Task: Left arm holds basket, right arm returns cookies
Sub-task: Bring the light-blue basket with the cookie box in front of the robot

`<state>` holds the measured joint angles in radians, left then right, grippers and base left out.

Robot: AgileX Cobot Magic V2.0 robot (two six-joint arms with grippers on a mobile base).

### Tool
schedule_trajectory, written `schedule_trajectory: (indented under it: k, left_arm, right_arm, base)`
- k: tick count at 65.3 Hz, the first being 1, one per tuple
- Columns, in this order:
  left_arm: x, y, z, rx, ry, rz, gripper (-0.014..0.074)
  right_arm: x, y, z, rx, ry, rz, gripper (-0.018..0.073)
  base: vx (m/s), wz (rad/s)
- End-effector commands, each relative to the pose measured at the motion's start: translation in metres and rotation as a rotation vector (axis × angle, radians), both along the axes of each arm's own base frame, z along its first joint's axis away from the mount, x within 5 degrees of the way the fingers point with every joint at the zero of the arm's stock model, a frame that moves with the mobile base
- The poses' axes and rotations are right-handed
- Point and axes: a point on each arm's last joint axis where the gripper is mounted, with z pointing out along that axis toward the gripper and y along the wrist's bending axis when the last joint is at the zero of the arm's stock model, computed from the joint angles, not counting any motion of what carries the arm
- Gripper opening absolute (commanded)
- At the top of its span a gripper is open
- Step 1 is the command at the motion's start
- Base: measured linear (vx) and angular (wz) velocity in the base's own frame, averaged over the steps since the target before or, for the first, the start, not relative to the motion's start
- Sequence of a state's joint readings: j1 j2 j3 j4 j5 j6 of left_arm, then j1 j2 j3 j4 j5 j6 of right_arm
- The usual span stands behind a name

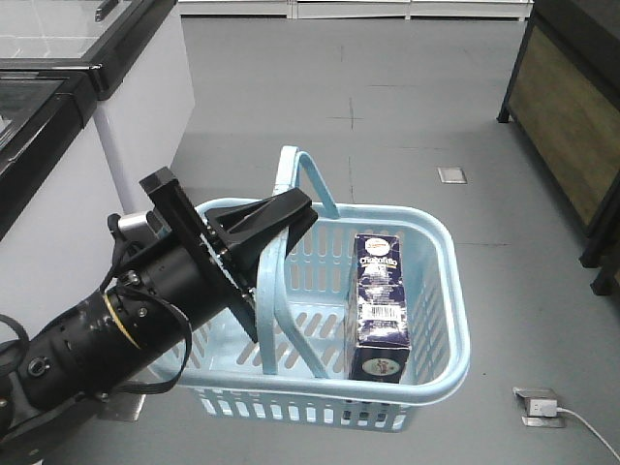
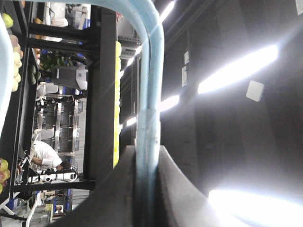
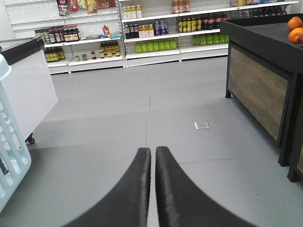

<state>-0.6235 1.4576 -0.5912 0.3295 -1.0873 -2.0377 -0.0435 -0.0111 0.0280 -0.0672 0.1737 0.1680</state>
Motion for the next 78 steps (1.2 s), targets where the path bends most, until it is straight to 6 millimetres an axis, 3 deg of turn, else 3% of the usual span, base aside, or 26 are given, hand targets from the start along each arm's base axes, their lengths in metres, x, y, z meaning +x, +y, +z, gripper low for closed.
schedule_trajectory:
  k: [1, 15, 34, 52, 78]
  left_arm:
    - [-0.018, 0.009, 0.048, -0.278, -0.25, -0.049, -0.0003]
    - [-0.02, 0.012, 0.052, -0.272, -0.286, -0.017, -0.0003]
    - [-0.029, 0.027, 0.025, -0.245, -0.189, 0.06, -0.0003]
    - [-0.043, 0.036, 0.043, -0.273, -0.272, 0.074, -0.0003]
    - [-0.051, 0.03, 0.046, -0.285, -0.293, 0.112, -0.0003]
  right_arm:
    - [0.0, 0.0, 0.001, -0.02, -0.068, -0.002, -0.0003]
    - [0.0, 0.0, 0.001, -0.02, -0.068, -0.002, -0.0003]
    - [0.0, 0.0, 0.001, -0.02, -0.068, -0.002, -0.0003]
    - [0.0, 0.0, 0.001, -0.02, -0.068, -0.002, -0.0003]
    - [0.0, 0.0, 0.001, -0.02, -0.065, -0.002, -0.0003]
  base:
    - [0.0, 0.0]
    - [0.0, 0.0]
    - [0.0, 0.0]
    - [0.0, 0.0]
    - [0.0, 0.0]
